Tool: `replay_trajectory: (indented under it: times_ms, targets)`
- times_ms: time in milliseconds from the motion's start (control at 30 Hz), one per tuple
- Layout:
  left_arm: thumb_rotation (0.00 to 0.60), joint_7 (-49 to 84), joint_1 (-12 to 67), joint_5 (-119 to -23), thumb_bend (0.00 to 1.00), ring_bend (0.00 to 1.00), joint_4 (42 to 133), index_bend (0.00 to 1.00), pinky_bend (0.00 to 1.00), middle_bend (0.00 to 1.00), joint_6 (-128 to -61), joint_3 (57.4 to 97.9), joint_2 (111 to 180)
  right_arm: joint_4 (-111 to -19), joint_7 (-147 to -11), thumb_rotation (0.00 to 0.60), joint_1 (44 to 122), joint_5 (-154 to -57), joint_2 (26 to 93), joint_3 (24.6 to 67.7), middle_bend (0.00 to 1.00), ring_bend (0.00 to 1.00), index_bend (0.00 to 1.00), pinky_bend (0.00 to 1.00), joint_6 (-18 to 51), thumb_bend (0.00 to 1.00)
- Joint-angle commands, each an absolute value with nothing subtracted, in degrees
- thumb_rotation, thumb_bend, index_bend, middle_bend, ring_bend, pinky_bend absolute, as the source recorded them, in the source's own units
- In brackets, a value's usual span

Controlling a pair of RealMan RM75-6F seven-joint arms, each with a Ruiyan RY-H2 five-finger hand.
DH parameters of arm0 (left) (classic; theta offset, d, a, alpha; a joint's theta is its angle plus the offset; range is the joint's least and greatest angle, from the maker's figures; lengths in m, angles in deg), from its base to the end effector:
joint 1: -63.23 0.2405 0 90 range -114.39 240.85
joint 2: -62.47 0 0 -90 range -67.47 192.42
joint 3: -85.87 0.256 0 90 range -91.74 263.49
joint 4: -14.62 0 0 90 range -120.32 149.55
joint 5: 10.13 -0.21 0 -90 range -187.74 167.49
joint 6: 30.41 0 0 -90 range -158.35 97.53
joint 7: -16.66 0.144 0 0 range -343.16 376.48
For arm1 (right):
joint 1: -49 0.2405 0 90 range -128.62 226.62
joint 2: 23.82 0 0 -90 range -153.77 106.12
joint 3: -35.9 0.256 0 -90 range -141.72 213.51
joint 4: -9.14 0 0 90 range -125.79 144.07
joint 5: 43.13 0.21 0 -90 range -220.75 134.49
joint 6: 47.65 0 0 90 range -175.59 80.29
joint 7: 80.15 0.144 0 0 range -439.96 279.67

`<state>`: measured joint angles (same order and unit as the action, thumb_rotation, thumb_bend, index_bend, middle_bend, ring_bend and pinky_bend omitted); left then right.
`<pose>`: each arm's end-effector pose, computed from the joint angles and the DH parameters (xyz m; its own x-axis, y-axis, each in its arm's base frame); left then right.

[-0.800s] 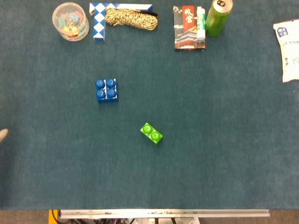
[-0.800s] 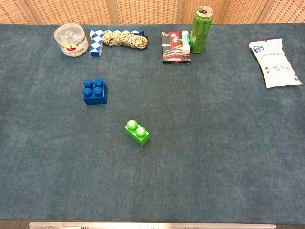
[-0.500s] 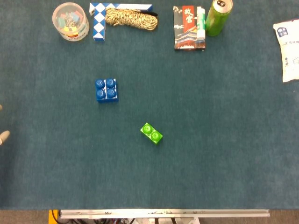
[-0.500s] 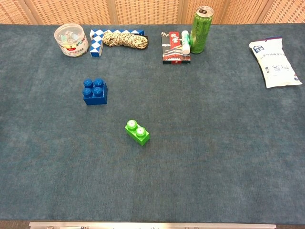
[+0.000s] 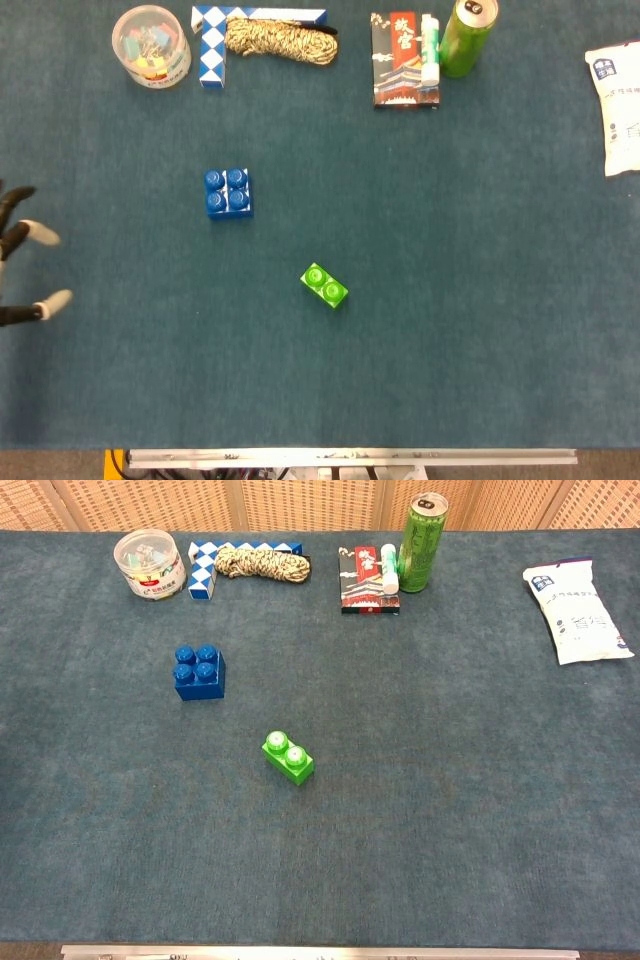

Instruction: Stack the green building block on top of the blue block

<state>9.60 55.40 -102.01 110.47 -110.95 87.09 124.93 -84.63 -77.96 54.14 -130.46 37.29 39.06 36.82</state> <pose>-0.2888 0.1780 0.1374 0.2741 0.1516 0.9497 0.9571 -0.1393 -0.2540 -0.3060 -0.1835 0.1715 0.3874 -0.0050 0.9219 -0.9213 -0.0383 0.3869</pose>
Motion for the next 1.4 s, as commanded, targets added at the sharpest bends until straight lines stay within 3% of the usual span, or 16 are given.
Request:
replay_trajectory:
  times_ms: [33,233,567,1400]
  targets:
    - [0.600,6.98,52.56,-104.89,0.08,0.00,113.00,0.39,0.05,0.10,-108.11,87.69,122.55,-84.64,-77.82,0.600,53.96,-130.06,37.11,39.35,0.22,0.09,0.29,0.28,37.15,0.22]
    - [0.600,2.49,46.82,-108.59,0.08,0.00,114.86,0.32,0.05,0.04,-102.90,87.24,120.80,-84.72,-76.94,0.600,53.35,-129.42,36.64,39.69,0.22,0.09,0.30,0.28,38.00,0.22]
    - [0.600,-2.04,36.99,-114.02,0.08,0.00,109.93,0.30,0.05,0.03,-96.13,85.93,126.32,-84.67,-74.73,0.600,52.08,-127.50,35.50,40.80,0.23,0.09,0.30,0.28,39.65,0.22]
    - [0.600,15.20,25.21,-110.15,0.14,0.00,104.93,0.30,0.03,0.00,-83.30,85.23,141.64,-82.95,-66.25,0.600,50.34,-120.83,32.05,44.07,0.23,0.09,0.30,0.28,38.68,0.22]
